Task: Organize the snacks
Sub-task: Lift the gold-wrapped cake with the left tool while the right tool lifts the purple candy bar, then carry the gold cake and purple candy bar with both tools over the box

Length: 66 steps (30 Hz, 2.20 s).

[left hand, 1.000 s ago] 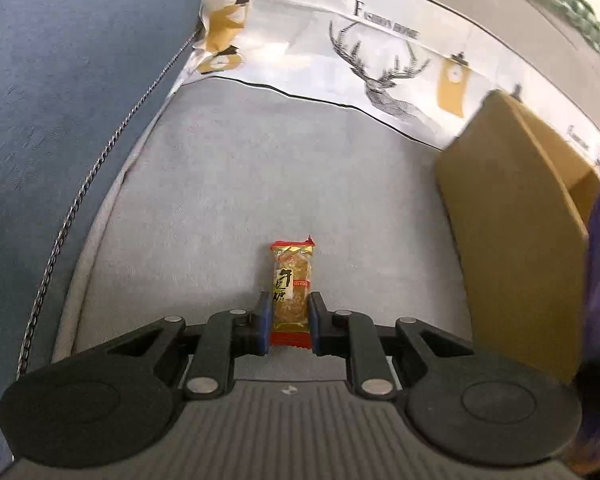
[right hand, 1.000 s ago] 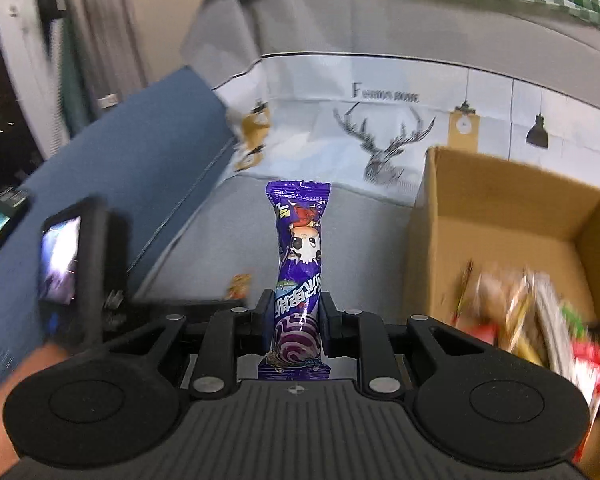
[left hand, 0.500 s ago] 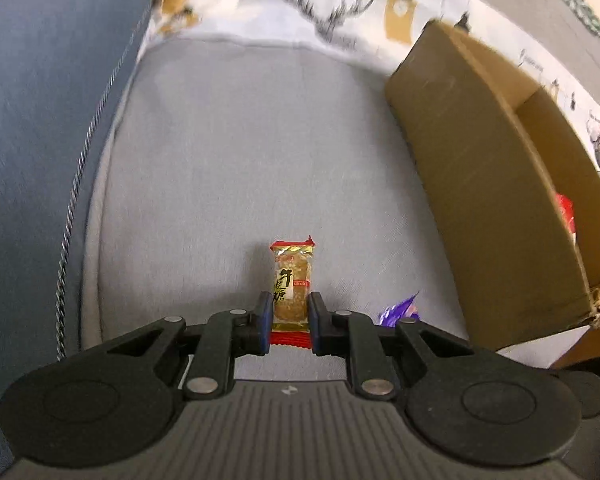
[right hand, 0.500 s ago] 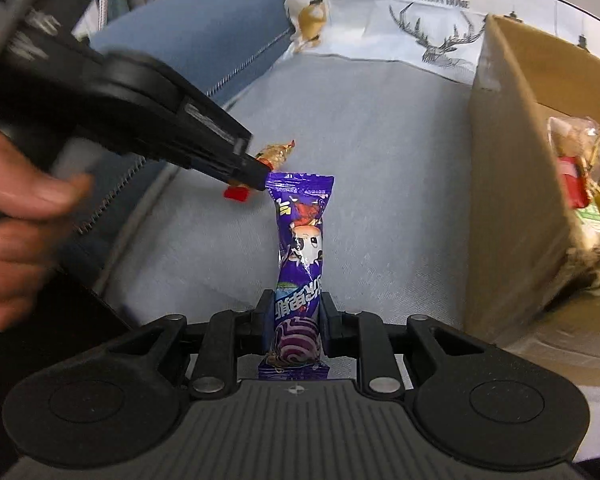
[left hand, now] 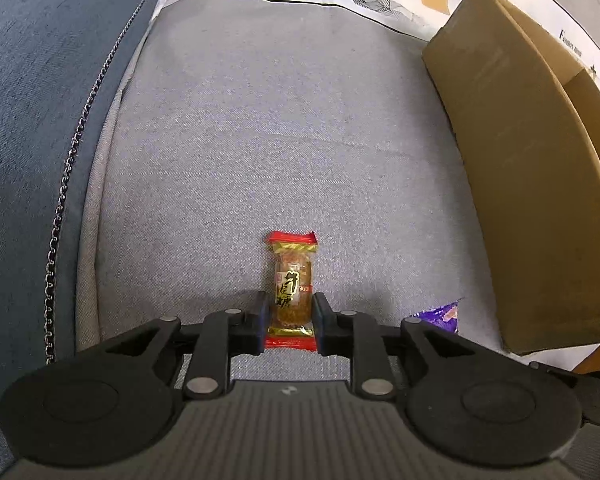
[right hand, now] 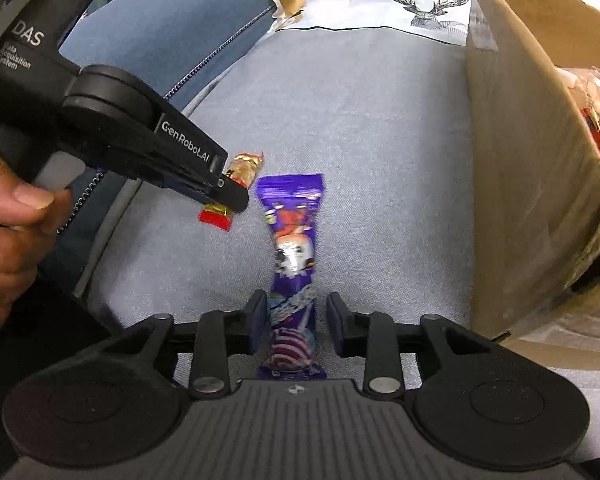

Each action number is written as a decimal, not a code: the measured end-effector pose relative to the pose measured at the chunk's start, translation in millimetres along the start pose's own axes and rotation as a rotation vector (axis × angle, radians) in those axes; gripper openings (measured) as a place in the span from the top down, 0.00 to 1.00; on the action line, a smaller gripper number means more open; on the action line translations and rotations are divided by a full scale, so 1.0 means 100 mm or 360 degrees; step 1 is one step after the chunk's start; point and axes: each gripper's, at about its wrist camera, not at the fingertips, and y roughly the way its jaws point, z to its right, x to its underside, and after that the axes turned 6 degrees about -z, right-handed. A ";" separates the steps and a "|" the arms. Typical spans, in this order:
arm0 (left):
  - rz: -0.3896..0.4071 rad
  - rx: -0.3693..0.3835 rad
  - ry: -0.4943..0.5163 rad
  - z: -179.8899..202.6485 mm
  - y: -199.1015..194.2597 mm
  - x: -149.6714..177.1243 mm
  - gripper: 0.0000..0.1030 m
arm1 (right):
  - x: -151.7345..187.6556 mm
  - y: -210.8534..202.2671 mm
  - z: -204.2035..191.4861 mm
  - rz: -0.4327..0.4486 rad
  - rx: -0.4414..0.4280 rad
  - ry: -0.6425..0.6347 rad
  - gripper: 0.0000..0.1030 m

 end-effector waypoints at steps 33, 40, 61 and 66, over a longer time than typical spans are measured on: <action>0.0071 -0.0067 0.0014 0.17 -0.12 0.09 0.82 | 0.07 -0.23 0.00 0.0115 0.0011 -0.0101 0.86; 0.0039 -0.0063 0.0046 0.19 -0.10 0.07 0.80 | 0.04 -0.12 0.07 0.0030 0.0055 -0.0029 0.83; 0.0310 0.0054 0.0082 0.17 -0.36 0.19 0.83 | 0.09 -0.23 0.02 0.0170 0.0076 -0.0057 0.86; 0.0514 0.0098 0.0082 0.19 -0.56 0.28 0.83 | 0.12 -0.43 -0.05 0.0328 0.0082 -0.0124 0.86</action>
